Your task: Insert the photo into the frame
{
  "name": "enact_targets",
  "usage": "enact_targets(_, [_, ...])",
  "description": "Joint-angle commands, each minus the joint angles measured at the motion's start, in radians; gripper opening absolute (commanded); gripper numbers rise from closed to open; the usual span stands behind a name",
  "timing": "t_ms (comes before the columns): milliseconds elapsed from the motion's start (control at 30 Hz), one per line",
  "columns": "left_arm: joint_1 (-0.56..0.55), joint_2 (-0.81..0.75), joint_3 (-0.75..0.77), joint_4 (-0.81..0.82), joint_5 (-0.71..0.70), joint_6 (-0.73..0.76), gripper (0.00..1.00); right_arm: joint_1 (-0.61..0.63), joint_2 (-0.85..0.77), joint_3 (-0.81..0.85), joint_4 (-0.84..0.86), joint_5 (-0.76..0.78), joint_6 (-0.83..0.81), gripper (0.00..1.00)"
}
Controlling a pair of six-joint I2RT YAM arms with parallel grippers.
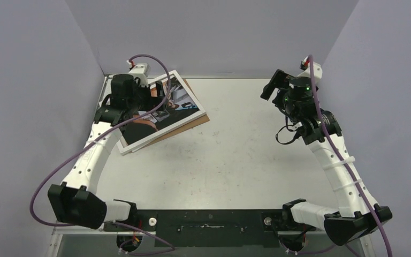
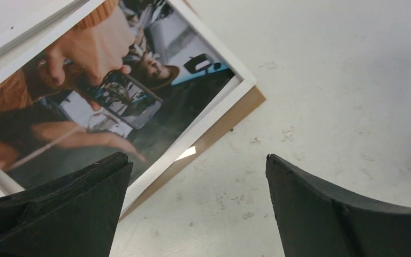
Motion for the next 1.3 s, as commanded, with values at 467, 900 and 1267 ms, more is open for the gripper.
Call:
enact_targets(467, [0.009, 0.526, 0.381, -0.252, -0.098, 0.245, 0.97, -0.049, 0.215, -0.049, -0.102, -0.275, 0.102, 0.96])
enact_targets(900, [-0.055, 0.666, 0.366, -0.214, 0.234, 0.283, 0.83, -0.099, 0.301, -0.108, -0.063, -0.480, 0.129, 0.94])
enact_targets(1267, [-0.125, 0.779, 0.343, -0.084, 0.018, 0.373, 0.73, -0.109, 0.311, -0.148, -0.049, -0.512, 0.136, 0.94])
